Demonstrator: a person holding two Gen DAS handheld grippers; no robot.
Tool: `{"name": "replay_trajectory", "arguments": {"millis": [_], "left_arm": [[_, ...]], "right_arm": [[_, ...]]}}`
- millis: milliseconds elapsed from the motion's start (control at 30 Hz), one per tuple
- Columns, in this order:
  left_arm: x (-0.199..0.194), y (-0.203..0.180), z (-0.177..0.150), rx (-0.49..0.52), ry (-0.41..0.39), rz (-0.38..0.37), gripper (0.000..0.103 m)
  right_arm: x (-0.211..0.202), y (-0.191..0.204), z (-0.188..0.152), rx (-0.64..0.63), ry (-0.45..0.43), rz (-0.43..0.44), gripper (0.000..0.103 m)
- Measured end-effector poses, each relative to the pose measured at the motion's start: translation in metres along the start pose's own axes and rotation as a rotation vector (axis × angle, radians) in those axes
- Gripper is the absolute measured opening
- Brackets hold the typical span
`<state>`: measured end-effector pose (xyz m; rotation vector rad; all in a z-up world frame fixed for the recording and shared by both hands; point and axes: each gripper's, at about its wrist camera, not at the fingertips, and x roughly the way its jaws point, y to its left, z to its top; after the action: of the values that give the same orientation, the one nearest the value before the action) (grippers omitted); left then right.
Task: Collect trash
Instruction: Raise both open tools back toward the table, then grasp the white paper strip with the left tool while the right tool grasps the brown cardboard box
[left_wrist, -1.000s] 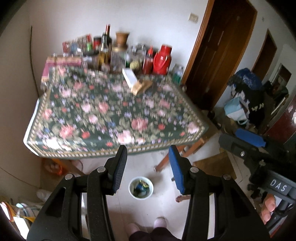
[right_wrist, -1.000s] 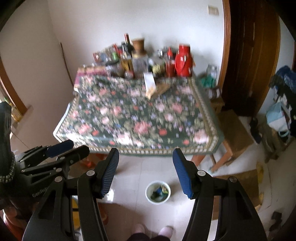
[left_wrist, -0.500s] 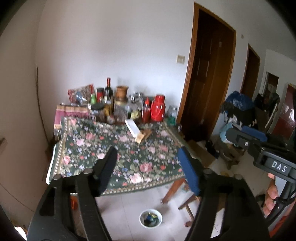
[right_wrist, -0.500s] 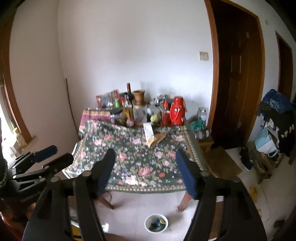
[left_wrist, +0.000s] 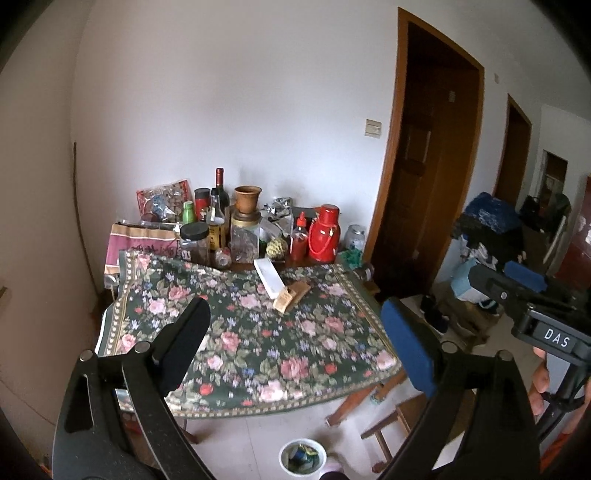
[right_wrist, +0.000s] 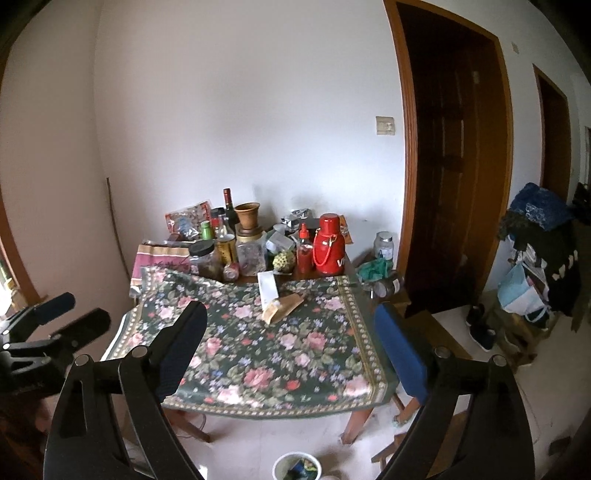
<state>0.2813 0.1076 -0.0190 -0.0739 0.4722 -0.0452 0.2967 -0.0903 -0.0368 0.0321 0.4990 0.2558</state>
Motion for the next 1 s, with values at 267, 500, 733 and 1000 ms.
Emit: {"name": "replay_trajectory", "arguments": {"millis": [267,500,733,1000], "left_arm": [[0.069,-0.015,0.050,-0.031,-0.030,0.062,0.094],[0.125,-0.023,0.078,-0.065,-0.032,0.156,0.095],[0.172,-0.002,0.091,-0.097,0.022,0.209,0.095],[0.228,0.056,0.102,-0.074,0.088,0.213,0.095]], "right_arm": [[0.056,-0.028,0.043,-0.057,-0.007,0.043,0.090],[0.109,-0.043,0.068,-0.101,0.012,0.114,0.090],[0.168,-0.041,0.074,-0.089,0.095,0.155,0.090],[0.232,-0.013,0.077,-0.049,0.177,0.119,0.090]]}}
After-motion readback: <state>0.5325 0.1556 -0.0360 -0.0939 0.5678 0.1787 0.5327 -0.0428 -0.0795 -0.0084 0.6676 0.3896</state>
